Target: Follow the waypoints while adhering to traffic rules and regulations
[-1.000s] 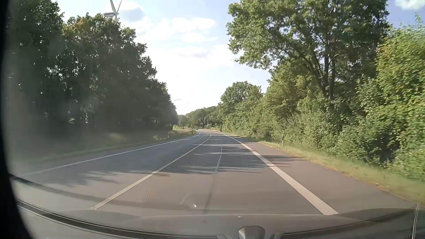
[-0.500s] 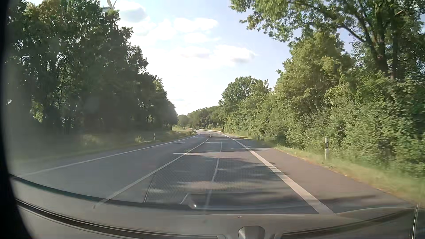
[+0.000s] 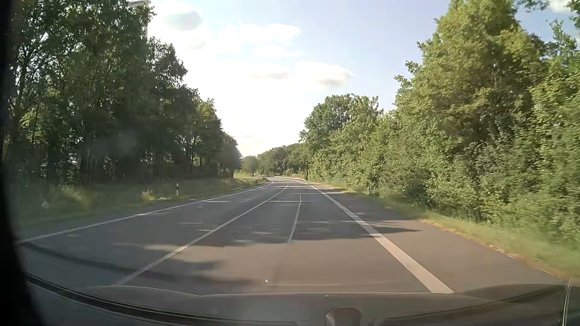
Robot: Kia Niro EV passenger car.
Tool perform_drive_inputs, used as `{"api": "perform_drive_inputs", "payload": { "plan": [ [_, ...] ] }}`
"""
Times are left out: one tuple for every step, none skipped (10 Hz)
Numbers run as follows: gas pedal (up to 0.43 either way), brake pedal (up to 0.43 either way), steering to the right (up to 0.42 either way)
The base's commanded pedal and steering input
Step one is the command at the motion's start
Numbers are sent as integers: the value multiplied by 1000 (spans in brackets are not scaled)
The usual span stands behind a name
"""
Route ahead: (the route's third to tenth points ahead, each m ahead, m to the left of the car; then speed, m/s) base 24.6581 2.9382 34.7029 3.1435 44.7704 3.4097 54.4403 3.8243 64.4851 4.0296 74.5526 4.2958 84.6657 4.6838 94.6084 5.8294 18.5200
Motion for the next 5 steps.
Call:
{"api": "perform_drive_inputs", "payload": {
  "plan": [
    [169, 6, -3],
    [169, 6, -4],
    [177, 6, -4],
    [177, 6, -4],
    [177, 6, -4]
  ]
}}
